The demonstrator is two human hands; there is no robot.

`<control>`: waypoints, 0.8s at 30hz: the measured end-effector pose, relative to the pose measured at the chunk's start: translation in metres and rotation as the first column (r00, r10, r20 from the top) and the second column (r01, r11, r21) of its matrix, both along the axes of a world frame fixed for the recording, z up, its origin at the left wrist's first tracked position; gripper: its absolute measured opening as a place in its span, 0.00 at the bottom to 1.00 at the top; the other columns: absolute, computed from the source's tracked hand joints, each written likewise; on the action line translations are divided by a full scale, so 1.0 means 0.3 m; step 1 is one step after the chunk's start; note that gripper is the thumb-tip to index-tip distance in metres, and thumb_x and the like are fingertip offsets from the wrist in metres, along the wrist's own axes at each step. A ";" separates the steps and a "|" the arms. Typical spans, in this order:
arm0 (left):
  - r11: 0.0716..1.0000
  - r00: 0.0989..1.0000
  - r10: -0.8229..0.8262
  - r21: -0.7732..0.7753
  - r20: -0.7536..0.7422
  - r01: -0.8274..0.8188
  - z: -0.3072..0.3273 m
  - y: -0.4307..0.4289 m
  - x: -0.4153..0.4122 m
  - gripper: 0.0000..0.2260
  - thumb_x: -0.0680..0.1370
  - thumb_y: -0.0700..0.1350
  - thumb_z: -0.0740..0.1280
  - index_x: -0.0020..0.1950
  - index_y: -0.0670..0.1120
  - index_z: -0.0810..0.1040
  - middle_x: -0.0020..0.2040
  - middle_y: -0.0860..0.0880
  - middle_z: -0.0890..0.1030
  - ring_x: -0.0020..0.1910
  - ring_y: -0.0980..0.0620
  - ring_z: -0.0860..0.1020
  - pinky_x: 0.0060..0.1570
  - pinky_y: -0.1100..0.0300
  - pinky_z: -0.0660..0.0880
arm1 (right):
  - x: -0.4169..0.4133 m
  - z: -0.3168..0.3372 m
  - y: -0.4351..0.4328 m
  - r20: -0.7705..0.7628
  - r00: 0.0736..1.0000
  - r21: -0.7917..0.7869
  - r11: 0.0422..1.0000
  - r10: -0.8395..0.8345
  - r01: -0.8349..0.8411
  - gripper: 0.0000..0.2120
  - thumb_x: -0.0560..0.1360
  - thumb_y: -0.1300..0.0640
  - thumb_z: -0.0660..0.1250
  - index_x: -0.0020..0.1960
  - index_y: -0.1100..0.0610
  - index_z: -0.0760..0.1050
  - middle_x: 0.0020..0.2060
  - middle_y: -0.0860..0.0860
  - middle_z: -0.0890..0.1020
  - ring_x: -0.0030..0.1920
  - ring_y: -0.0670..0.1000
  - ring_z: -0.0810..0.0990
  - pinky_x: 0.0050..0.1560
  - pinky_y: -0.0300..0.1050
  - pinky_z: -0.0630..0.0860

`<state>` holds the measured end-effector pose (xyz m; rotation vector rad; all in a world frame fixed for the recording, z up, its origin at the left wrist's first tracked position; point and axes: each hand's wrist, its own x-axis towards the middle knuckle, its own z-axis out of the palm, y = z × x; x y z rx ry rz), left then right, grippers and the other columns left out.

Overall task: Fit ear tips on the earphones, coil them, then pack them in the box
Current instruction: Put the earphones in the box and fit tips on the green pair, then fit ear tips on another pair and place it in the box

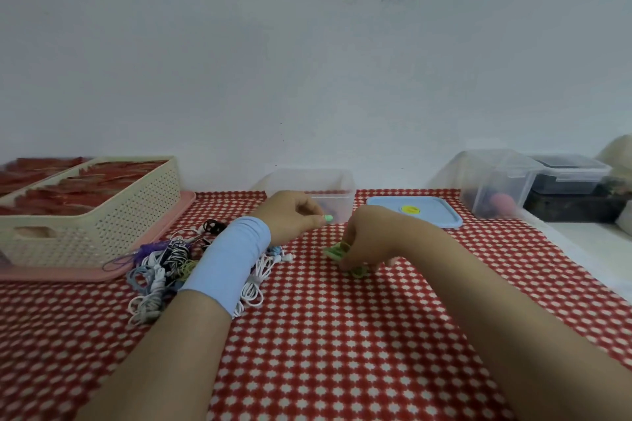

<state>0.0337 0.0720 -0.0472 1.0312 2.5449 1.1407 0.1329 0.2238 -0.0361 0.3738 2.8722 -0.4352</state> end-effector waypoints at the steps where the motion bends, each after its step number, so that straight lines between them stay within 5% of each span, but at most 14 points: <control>1: 0.999 1.000 0.003 -0.036 -0.013 -0.004 -0.004 -0.006 -0.001 0.08 0.75 0.52 0.72 0.49 0.49 0.83 0.47 0.53 0.84 0.45 0.56 0.80 0.54 0.57 0.77 | 0.006 0.005 0.006 -0.008 1.000 -0.038 0.999 0.009 -0.009 0.14 0.74 0.50 0.76 0.54 0.57 0.84 0.42 0.53 0.86 0.38 0.51 0.87 0.33 0.40 0.81; 6: 0.997 0.989 -0.011 0.084 0.150 -0.002 0.027 -0.017 0.013 0.08 0.78 0.46 0.69 0.53 0.43 0.80 0.50 0.46 0.84 0.49 0.51 0.83 0.52 0.53 0.81 | 0.019 0.045 0.042 -0.267 0.963 -0.281 0.959 -0.046 -0.032 0.06 0.76 0.56 0.74 0.52 0.54 0.86 0.39 0.52 0.87 0.38 0.50 0.86 0.33 0.40 0.81; 9: 0.951 0.980 0.030 0.297 0.198 -0.089 0.074 -0.013 0.022 0.05 0.78 0.41 0.69 0.53 0.41 0.79 0.45 0.44 0.85 0.39 0.54 0.85 0.43 0.60 0.82 | -0.018 0.088 0.058 -0.405 0.914 -0.198 0.978 -0.021 -0.065 0.07 0.75 0.55 0.73 0.53 0.51 0.86 0.37 0.48 0.85 0.35 0.46 0.79 0.35 0.39 0.76; 13: 0.911 0.985 0.097 0.386 0.140 -0.144 0.136 -0.003 -0.016 0.02 0.79 0.39 0.67 0.51 0.42 0.79 0.41 0.45 0.86 0.37 0.51 0.84 0.40 0.59 0.82 | -0.110 0.162 0.081 -0.501 0.865 -0.106 0.991 0.021 -0.085 0.10 0.76 0.56 0.72 0.56 0.50 0.86 0.46 0.49 0.87 0.43 0.48 0.81 0.44 0.43 0.77; 17: 0.937 0.981 0.176 0.291 0.086 -0.194 0.168 0.021 -0.111 0.03 0.77 0.41 0.68 0.49 0.45 0.81 0.43 0.48 0.86 0.41 0.49 0.84 0.44 0.57 0.82 | -0.218 0.189 0.102 -0.497 0.868 -0.015 1.000 0.014 -0.025 0.11 0.78 0.54 0.70 0.59 0.48 0.84 0.47 0.48 0.84 0.46 0.50 0.80 0.49 0.47 0.78; 24: 0.965 0.957 0.210 -0.114 -0.202 -0.236 0.077 0.041 -0.236 0.06 0.77 0.49 0.69 0.51 0.50 0.84 0.53 0.51 0.83 0.52 0.51 0.79 0.54 0.58 0.74 | -0.354 0.085 0.086 -0.312 0.947 0.186 0.982 0.077 -0.019 0.11 0.79 0.53 0.68 0.59 0.47 0.84 0.52 0.48 0.85 0.51 0.52 0.81 0.51 0.49 0.80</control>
